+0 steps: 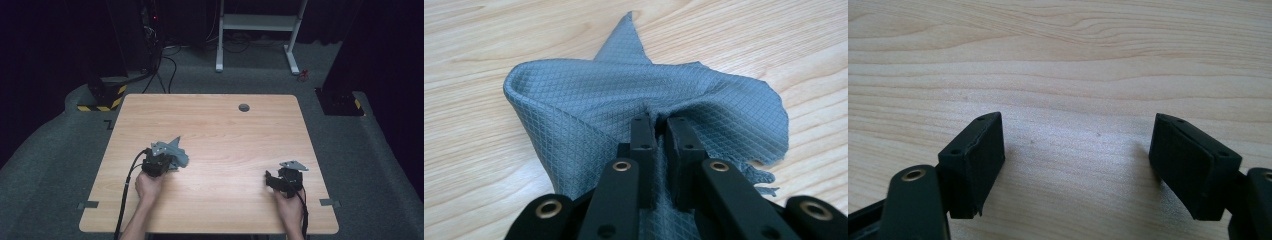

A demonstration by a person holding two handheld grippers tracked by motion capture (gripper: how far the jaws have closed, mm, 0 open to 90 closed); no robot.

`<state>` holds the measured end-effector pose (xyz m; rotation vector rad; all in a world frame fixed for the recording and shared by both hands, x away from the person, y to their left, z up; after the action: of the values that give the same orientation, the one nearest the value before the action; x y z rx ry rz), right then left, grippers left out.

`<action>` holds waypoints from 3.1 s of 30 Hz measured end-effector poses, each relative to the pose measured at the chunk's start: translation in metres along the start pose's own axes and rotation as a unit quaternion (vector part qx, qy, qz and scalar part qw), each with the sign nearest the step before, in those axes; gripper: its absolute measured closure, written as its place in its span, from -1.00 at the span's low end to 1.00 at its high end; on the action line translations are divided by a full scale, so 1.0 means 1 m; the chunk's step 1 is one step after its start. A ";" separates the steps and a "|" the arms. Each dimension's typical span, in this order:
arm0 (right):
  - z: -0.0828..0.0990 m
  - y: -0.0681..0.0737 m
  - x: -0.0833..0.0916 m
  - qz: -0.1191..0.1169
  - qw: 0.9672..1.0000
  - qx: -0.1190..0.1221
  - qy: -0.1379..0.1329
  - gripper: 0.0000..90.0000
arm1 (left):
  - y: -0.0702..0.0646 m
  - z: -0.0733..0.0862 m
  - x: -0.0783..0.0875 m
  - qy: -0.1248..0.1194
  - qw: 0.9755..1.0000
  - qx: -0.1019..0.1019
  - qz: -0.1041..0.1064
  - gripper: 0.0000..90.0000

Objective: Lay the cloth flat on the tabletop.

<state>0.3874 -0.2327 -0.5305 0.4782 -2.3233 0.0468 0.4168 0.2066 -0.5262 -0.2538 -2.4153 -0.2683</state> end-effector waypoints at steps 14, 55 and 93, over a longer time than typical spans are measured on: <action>0.000 0.000 0.000 0.000 1.000 0.000 0.000 -0.51 | -0.021 -0.006 0.000 -0.006 0.999 -0.005 0.041 0.86; 0.000 0.000 0.000 -0.001 1.000 0.001 -0.001 -0.48 | -0.130 -0.046 -0.020 -0.030 0.986 -0.035 0.161 0.86; -0.027 0.074 -0.029 -0.123 0.985 0.117 0.018 0.57 | -0.160 -0.035 0.008 -0.030 0.979 -0.142 0.146 0.98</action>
<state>0.3982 -0.1502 -0.5236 0.8710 -2.2162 0.2102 0.3919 0.0446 -0.5150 -0.7485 -2.3531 -0.4757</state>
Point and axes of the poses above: each handheld gripper's, and its own axes: x roughly backward along the jaws, z roughly out of its underside, y roughly to its left, the point moved 1 cm from there along -x, roughly forward along the jaws, and after that the axes turned 10 degrees about -z, right-handed, at the moved point
